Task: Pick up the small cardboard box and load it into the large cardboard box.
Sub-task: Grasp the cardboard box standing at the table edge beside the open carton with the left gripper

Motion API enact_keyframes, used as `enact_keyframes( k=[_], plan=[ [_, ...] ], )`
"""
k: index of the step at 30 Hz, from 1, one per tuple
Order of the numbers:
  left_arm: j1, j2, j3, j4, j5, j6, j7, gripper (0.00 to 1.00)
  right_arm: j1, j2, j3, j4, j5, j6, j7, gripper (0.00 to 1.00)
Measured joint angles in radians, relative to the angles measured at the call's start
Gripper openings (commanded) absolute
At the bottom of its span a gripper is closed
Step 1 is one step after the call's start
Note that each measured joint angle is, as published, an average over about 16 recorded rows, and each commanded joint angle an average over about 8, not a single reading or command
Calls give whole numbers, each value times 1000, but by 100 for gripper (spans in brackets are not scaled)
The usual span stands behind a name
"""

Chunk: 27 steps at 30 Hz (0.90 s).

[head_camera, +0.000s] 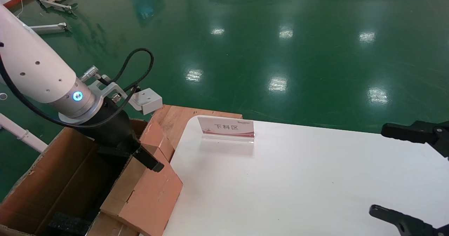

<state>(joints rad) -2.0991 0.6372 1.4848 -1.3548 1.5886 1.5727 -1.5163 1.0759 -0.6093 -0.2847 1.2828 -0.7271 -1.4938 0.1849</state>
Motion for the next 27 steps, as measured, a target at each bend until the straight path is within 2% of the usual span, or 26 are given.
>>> enact_keyframes(
  k=[9, 18, 19, 20, 26, 27],
  plan=[
    [-33, 10, 113, -2, -42, -15, -23, 100, 0, 0, -1, 0, 0, 0, 0, 100],
    [-44, 10, 170, -3, -89, -21, -27, 100, 0, 0, -1, 0, 0, 1, -1, 100],
    [-46, 10, 173, -3, -93, -21, -27, 100, 0, 0, -1, 0, 0, 1, -1, 88],
    [-47, 10, 175, -3, -97, -21, -27, 93, 0, 1, -1, 0, 0, 1, -1, 75],
    [-51, 8, 183, -3, -109, -20, -27, 18, 0, 1, -1, 0, 1, 1, -1, 0],
    [-51, 8, 183, -3, -110, -20, -27, 5, 0, 1, -1, 0, 1, 1, -1, 0]
  ],
)
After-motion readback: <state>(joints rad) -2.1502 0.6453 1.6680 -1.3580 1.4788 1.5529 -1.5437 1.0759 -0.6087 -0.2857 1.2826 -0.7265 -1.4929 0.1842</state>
